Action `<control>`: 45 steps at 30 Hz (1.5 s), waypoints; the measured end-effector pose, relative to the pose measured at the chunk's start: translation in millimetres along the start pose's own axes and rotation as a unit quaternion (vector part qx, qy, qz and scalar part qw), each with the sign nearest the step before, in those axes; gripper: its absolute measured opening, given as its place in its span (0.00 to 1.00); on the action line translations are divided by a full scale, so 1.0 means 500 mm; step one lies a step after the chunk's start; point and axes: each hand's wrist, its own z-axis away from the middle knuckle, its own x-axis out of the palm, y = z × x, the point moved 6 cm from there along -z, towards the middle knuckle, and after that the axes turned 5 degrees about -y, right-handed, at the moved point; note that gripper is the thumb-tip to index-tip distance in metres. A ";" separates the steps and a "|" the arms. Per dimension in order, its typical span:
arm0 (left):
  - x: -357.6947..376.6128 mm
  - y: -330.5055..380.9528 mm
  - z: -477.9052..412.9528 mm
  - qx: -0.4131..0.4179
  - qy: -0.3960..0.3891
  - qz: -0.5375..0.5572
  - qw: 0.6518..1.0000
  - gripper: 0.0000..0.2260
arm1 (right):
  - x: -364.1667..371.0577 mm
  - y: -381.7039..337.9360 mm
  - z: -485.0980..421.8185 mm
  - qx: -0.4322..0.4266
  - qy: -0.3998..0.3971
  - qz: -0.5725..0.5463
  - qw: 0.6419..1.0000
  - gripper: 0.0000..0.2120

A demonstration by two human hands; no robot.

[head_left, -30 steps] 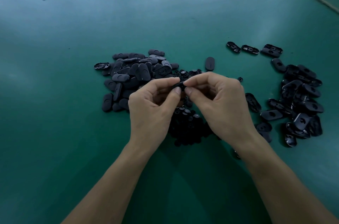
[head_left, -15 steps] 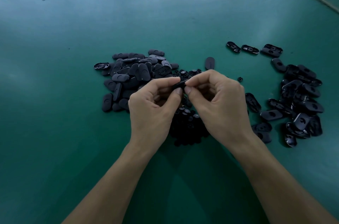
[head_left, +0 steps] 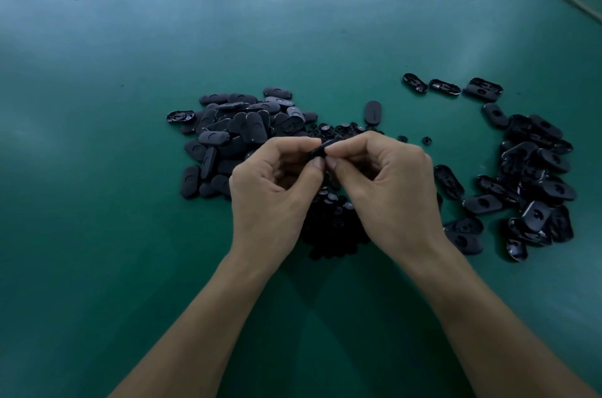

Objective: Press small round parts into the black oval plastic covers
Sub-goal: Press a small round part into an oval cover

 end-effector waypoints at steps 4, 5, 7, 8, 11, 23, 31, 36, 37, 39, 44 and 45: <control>-0.005 -0.007 -0.003 -0.007 0.011 0.008 1.000 0.08 | 0.004 0.005 -0.002 0.012 -0.038 -0.053 0.998 0.07; -0.005 -0.008 -0.003 -0.009 0.010 0.011 1.000 0.08 | 0.004 0.005 -0.002 0.013 -0.042 -0.062 0.997 0.07; -0.003 -0.009 -0.004 -0.012 0.004 0.015 1.000 0.08 | -0.002 0.003 -0.002 0.004 -0.036 -0.054 0.998 0.08; -0.001 -0.010 -0.004 -0.013 0.000 0.018 1.000 0.09 | -0.006 0.002 -0.003 -0.005 -0.028 -0.038 0.999 0.09; 0.005 -0.009 -0.003 -0.015 -0.012 0.026 0.999 0.09 | -0.017 0.006 -0.008 -0.005 -0.020 0.001 1.000 0.13; 0.006 -0.009 -0.004 -0.022 -0.024 0.028 0.999 0.11 | -0.023 0.028 -0.017 0.026 -0.072 -0.090 0.993 0.09; 0.004 -0.011 -0.004 -0.024 -0.027 0.026 0.999 0.11 | -0.026 0.025 -0.017 0.028 -0.081 -0.076 0.993 0.09; 0.006 -0.012 -0.005 -0.020 -0.028 0.008 0.999 0.11 | -0.023 0.023 -0.013 0.034 -0.073 -0.048 0.996 0.08; 0.006 -0.012 -0.005 -0.019 -0.026 0.006 0.999 0.11 | -0.022 0.023 -0.012 0.035 -0.071 -0.040 0.996 0.07; 0.006 -0.011 -0.005 -0.018 -0.023 0.005 1.000 0.11 | -0.020 0.021 -0.011 0.037 -0.065 -0.030 0.997 0.07; 0.002 -0.008 -0.004 -0.013 -0.009 0.006 1.000 0.12 | -0.020 0.021 -0.012 0.041 -0.067 -0.044 0.996 0.07; 0.001 -0.007 -0.004 -0.011 -0.006 0.004 1.000 0.12 | -0.020 0.021 -0.012 0.040 -0.072 -0.048 0.995 0.08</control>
